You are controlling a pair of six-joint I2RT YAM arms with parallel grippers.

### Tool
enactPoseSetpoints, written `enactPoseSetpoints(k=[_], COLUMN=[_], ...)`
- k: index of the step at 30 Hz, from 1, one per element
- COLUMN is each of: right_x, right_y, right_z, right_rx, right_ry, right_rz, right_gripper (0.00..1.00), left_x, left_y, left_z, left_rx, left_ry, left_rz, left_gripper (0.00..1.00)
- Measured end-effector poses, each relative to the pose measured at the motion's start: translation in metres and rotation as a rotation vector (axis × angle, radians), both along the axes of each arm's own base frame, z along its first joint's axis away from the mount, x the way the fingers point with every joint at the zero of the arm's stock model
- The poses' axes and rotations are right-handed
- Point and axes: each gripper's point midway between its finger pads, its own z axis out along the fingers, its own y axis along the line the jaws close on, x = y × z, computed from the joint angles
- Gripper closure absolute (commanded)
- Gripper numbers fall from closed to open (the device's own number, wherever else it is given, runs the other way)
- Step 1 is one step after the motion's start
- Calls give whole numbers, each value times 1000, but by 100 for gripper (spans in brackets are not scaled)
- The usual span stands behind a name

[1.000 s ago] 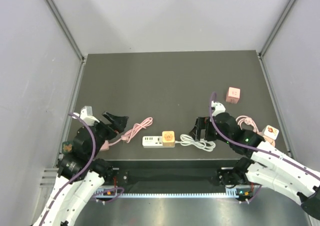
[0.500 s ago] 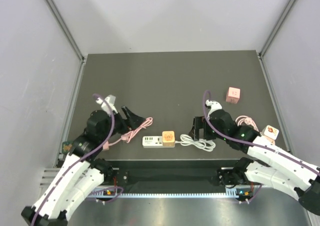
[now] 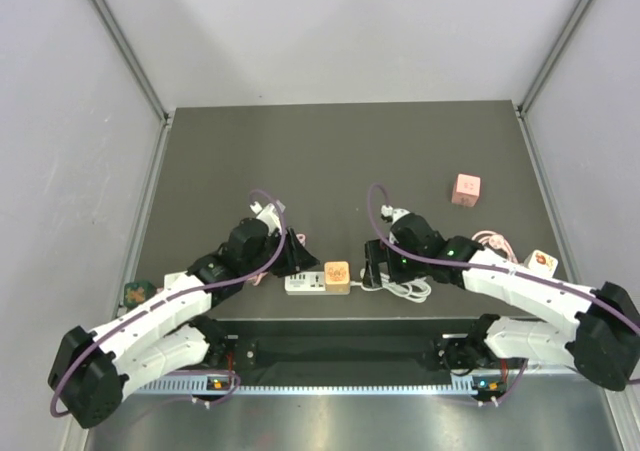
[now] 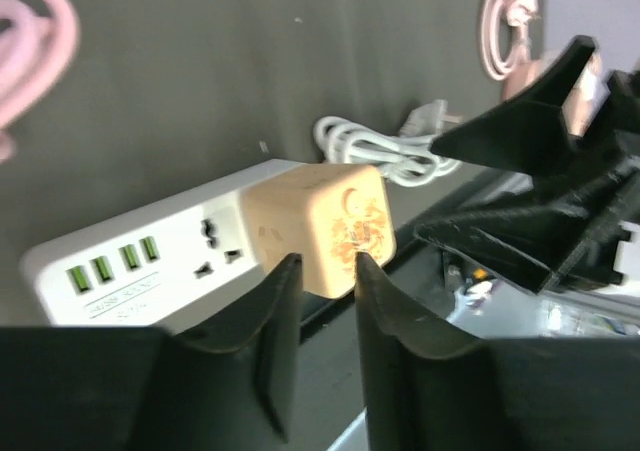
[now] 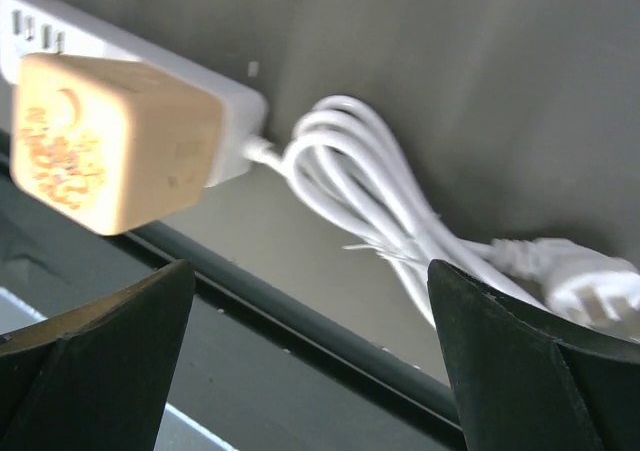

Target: Pull the plug off the socket

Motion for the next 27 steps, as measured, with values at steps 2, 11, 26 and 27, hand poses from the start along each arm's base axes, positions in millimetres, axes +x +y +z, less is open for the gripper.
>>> enactPoseSetpoints(k=[2,11,26,27], right_x=[-3,-9,5,6], right_y=[11,58,82,84], right_z=[3,19,33,35], right_rx=[5,14,24,12], right_ry=[2,-50,-46,-47], right_rz=[35,121,-42,-57], right_gripper=[0,0,0,0], left_x=[3,-8,-20,-19], left_y=[3,26,37,36], left_z=[-4,-46,-84,-84], left_rx=[28,99,124,122], left_ry=[-9,38,109,109], left_rz=[26,100,130,131], left_gripper=[77,100,100,100])
